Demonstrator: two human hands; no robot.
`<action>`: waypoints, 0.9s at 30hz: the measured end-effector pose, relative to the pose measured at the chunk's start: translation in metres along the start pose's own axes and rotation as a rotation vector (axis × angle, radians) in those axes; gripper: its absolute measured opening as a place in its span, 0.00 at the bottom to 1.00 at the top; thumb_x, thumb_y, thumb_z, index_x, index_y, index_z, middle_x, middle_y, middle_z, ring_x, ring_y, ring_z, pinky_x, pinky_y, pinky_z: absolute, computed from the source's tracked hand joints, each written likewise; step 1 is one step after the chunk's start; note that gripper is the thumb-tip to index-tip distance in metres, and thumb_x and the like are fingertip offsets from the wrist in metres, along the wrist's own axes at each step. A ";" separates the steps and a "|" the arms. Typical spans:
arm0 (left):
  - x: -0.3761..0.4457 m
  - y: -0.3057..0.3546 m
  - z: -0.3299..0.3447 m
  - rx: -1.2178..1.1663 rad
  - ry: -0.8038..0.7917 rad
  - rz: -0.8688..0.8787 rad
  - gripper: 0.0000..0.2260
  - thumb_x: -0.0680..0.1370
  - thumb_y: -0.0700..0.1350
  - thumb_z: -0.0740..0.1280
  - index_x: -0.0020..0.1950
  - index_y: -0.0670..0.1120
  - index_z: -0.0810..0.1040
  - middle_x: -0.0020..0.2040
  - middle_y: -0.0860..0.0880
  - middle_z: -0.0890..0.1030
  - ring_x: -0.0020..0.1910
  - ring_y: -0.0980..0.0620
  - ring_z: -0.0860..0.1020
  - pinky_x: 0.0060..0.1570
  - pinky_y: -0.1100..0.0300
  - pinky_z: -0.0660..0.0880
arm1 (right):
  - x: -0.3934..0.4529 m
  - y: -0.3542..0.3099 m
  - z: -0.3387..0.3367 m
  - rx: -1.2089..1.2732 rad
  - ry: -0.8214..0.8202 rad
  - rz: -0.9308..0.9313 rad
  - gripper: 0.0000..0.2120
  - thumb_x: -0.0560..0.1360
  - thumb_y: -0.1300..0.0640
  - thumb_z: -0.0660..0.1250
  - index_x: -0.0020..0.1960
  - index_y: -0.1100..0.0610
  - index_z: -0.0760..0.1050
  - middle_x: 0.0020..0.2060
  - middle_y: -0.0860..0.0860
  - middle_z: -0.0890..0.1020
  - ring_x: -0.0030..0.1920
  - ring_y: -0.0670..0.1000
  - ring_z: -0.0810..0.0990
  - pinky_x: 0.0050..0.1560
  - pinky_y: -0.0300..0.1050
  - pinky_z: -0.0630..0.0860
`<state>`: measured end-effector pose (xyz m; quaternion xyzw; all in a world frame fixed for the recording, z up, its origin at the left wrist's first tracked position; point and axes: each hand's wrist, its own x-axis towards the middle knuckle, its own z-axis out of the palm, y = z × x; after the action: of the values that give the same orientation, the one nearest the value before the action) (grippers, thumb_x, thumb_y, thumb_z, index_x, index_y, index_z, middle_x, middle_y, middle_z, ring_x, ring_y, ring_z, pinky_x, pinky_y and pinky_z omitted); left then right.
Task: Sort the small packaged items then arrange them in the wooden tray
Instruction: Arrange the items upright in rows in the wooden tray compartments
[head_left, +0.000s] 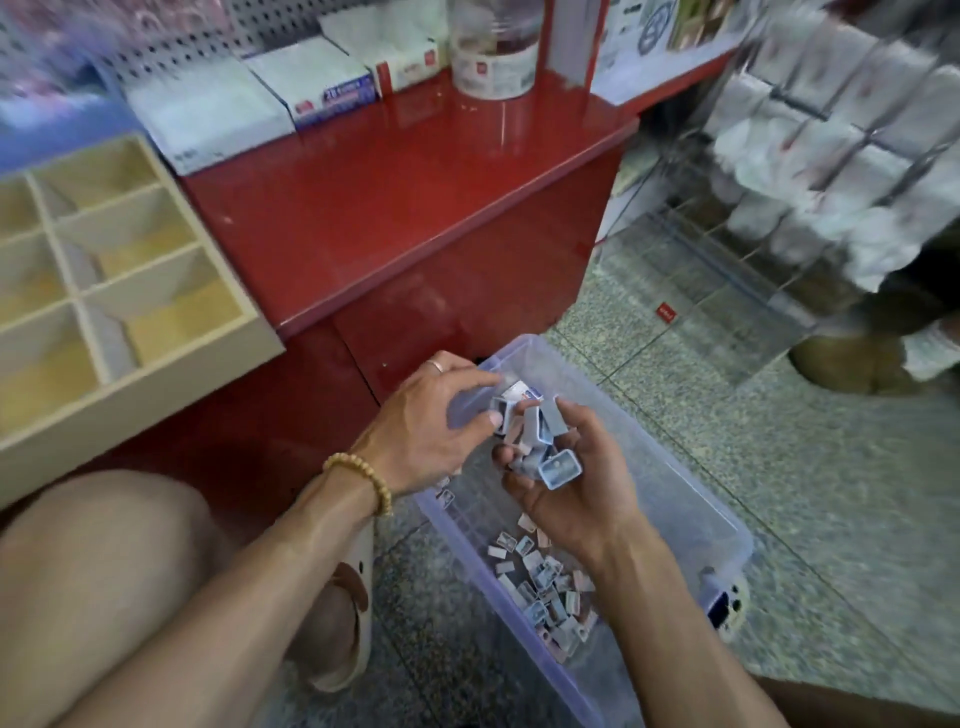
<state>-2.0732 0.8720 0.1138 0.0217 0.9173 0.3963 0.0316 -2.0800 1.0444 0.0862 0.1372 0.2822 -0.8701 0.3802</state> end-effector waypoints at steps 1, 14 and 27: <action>-0.003 0.007 -0.007 0.013 -0.018 0.018 0.14 0.76 0.47 0.70 0.62 0.50 0.80 0.57 0.54 0.75 0.57 0.56 0.74 0.58 0.61 0.72 | -0.005 0.000 0.007 -0.003 -0.034 -0.007 0.18 0.63 0.50 0.78 0.47 0.60 0.82 0.42 0.57 0.80 0.35 0.52 0.78 0.29 0.39 0.72; -0.045 0.053 -0.081 -0.346 0.164 -0.028 0.08 0.69 0.38 0.77 0.42 0.44 0.80 0.42 0.50 0.85 0.39 0.59 0.82 0.41 0.66 0.78 | -0.041 0.010 0.099 0.102 0.148 -0.183 0.09 0.69 0.53 0.66 0.41 0.59 0.73 0.36 0.57 0.78 0.26 0.49 0.72 0.22 0.35 0.64; -0.100 0.012 -0.156 -0.312 0.448 -0.154 0.11 0.64 0.34 0.77 0.39 0.46 0.80 0.35 0.52 0.82 0.31 0.59 0.79 0.40 0.59 0.78 | -0.020 0.052 0.178 -0.212 0.057 -0.111 0.10 0.78 0.53 0.61 0.43 0.58 0.73 0.31 0.54 0.78 0.24 0.47 0.70 0.18 0.35 0.61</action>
<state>-1.9852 0.7607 0.2335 -0.1414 0.8282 0.5242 -0.1389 -2.0323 0.9216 0.2188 0.1051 0.3906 -0.8507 0.3357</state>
